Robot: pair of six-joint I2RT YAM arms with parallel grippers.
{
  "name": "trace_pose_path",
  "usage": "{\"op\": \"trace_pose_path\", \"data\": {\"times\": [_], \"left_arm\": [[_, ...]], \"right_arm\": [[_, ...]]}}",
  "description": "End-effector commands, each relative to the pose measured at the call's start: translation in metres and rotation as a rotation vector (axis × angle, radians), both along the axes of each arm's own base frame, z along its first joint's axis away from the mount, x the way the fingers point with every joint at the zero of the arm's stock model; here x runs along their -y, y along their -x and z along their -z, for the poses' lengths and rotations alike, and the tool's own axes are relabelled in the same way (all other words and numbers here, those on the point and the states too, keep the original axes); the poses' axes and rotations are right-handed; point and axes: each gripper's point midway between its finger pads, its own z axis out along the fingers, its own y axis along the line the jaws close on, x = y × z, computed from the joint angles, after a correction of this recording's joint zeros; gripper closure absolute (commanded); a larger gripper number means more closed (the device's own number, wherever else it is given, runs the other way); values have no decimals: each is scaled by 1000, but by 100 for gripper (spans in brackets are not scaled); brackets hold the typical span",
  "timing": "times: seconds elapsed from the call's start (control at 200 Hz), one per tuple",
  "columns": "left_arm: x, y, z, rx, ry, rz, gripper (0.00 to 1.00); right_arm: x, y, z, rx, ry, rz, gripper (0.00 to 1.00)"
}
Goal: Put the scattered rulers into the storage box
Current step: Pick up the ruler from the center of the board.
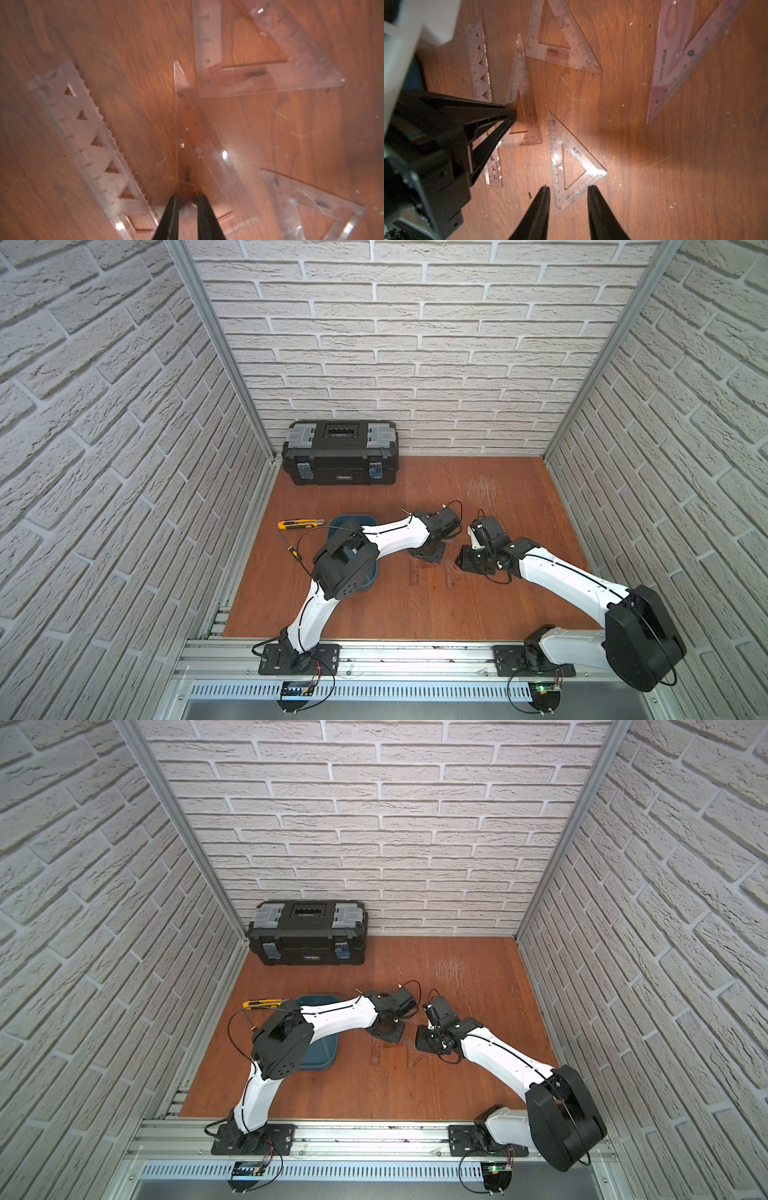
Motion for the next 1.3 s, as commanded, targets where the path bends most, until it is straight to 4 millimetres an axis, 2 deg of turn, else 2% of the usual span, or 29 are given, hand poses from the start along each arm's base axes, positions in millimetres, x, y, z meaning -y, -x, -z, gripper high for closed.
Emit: {"op": "trace_pose_path", "data": {"times": [0.0,0.3,0.615,1.294], "left_arm": [[-7,13,16,-73,10,7,81],[-3,13,18,-122,124,-15,81],[-1,13,21,-161,194,-26,81],[-7,13,26,-187,233,-45,81]], "right_arm": [[-10,-11,-4,24,-33,-17,65],[-31,-30,-8,35,-104,-40,65],[-49,-45,1,18,-176,-24,66],[-43,-51,19,0,-163,5,65]]}}
